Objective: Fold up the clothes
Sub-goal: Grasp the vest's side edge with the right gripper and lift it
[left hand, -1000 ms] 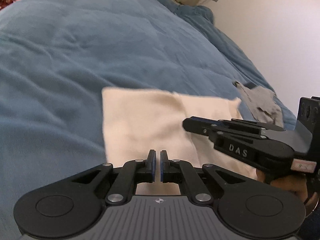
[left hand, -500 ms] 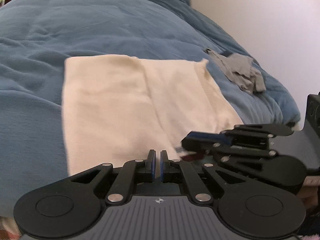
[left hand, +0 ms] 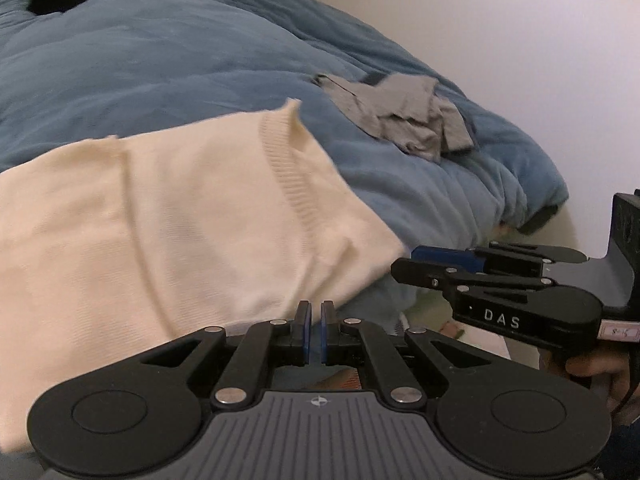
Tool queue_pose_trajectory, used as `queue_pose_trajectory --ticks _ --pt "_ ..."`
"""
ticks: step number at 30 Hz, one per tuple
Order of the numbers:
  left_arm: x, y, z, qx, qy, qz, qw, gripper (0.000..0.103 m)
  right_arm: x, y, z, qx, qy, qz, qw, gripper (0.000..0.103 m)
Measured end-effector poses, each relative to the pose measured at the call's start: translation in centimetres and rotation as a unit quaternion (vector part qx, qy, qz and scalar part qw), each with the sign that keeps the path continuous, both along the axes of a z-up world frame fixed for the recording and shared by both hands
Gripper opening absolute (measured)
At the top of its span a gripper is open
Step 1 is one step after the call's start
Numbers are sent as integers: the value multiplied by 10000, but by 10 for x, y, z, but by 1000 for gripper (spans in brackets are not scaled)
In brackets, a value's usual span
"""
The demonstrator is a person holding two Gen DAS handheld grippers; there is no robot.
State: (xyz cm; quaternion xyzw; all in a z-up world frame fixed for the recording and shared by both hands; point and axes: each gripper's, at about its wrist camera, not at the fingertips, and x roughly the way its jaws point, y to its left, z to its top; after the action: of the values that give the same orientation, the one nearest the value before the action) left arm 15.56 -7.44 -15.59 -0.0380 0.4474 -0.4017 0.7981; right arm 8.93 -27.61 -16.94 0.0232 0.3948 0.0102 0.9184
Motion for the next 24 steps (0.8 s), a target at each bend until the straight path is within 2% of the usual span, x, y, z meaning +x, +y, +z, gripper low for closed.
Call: queue_pose_trajectory --ticks 4,9,24 --pt "-2 -12 -1 117 -19 -117 9999 3 -2 -20 -9 298 60 -112 9995 29" --pt "0 -14 0 220 -7 -90 9997 3 4 -25 -21 884 114 13 9960 29" --pt "6 5 8 171 -60 198 9996 3 4 -25 -9 1416 -332 186 9892 30"
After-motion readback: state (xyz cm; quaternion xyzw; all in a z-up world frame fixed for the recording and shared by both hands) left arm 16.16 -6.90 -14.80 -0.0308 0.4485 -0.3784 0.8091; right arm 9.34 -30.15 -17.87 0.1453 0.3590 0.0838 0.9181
